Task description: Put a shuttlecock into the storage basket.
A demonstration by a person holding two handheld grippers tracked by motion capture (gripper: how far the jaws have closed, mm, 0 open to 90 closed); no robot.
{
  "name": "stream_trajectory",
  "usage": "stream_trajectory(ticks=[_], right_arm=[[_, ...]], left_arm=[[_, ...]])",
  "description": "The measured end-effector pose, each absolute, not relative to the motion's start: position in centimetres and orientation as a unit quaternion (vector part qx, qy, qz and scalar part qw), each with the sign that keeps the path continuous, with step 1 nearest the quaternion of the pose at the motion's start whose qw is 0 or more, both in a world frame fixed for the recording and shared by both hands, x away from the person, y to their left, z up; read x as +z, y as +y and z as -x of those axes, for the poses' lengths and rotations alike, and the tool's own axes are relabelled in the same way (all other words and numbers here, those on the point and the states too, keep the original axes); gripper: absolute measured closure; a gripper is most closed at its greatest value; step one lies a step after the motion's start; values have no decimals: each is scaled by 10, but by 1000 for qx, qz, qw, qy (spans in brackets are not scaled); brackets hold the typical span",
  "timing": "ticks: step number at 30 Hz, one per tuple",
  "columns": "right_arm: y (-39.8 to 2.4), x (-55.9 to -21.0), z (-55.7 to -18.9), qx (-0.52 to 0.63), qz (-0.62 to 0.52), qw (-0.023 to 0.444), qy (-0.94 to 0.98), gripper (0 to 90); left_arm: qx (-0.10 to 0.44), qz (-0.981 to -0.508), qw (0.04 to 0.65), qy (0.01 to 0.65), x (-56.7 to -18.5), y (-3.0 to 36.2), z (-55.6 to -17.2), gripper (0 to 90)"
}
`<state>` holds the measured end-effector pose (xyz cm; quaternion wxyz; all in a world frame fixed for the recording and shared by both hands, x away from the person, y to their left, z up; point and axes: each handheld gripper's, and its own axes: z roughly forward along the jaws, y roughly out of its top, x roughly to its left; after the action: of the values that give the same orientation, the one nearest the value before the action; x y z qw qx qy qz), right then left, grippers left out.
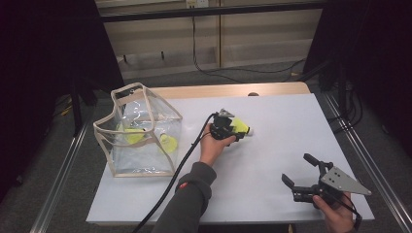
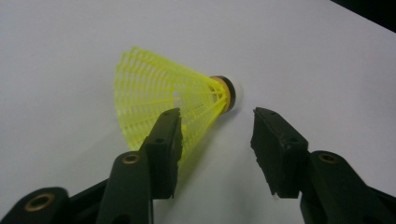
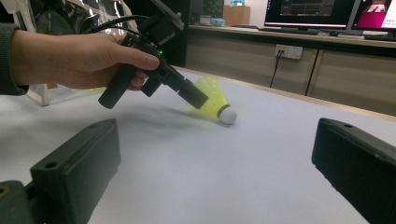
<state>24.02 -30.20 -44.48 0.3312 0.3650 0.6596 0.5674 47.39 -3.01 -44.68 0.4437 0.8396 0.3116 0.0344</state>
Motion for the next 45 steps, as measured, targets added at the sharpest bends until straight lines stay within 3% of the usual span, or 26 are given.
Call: stream_trajectory(ticks=[16, 26, 45], right_arm=[[-301, -445, -241, 569, -364, 330, 659, 12], [-303, -445, -241, 569, -365, 332, 658, 12], [-301, -445, -240, 568, -362, 332, 660, 12]], left_arm=[[34, -841, 438, 317, -452, -48, -479, 638], [32, -840, 434, 324, -456, -55, -481, 804], [14, -833, 441, 333, -427, -43, -469, 807]])
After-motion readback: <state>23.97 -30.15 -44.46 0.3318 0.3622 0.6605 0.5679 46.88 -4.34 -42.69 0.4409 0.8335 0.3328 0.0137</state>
